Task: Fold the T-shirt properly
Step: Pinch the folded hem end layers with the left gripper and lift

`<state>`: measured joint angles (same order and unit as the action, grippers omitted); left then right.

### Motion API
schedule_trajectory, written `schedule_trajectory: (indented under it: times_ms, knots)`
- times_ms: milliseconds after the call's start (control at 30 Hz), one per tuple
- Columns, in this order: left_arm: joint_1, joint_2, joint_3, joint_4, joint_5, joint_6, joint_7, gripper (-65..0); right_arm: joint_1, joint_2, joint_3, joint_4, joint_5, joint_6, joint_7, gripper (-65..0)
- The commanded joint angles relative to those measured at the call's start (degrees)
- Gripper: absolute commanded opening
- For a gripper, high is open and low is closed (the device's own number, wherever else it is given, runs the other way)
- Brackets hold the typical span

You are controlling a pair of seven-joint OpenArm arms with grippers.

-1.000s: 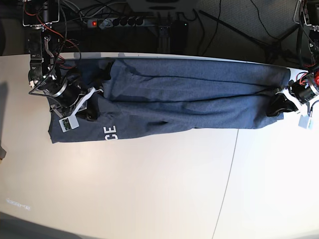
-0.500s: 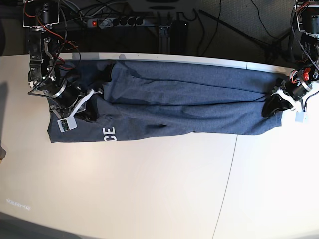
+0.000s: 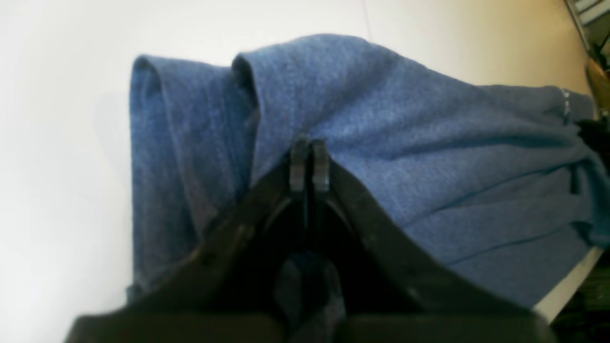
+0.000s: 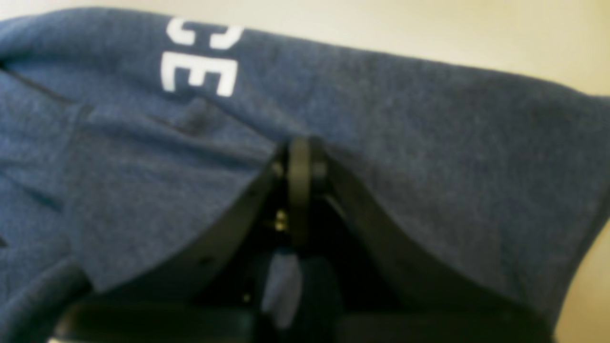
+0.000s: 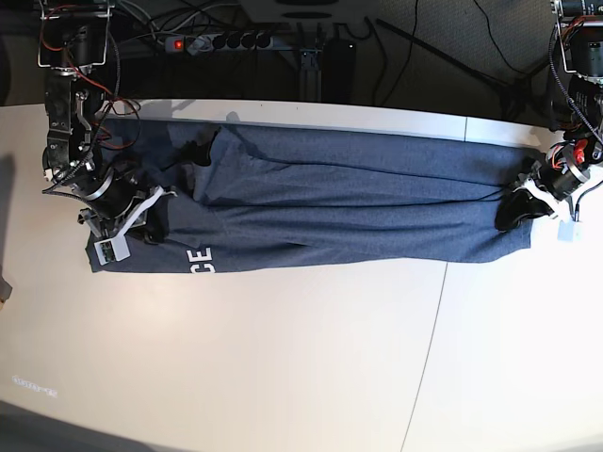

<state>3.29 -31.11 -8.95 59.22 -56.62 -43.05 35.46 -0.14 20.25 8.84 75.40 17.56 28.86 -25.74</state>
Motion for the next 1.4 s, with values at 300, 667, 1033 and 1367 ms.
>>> schedule_trajectory:
  times_ms: [300,667,1033,1367]
  knots:
    - [-0.42,-5.33,-6.86,11.41,-7.82,3.05,11.19,-38.6,0.44,0.98,0.52,-0.76,-1.95,4.20,-2.40,-65.0]
    - [3.61,-9.49,-8.70,11.56,-7.37,3.05,13.03,-31.3,0.44,0.83,0.50,-0.76,0.11,4.20,-3.78,-65.0]
    - [3.54,-8.68,-8.63,0.98,-13.11,3.05,12.87,-31.3,0.42,0.83,0.50,-0.76,0.48,4.22,-4.94,-65.0]
    - [3.54,-7.67,-8.63,0.76,-11.34,3.05,9.44,-31.3,0.42,0.83,0.50,-0.76,0.48,4.22,-4.96,-65.0]
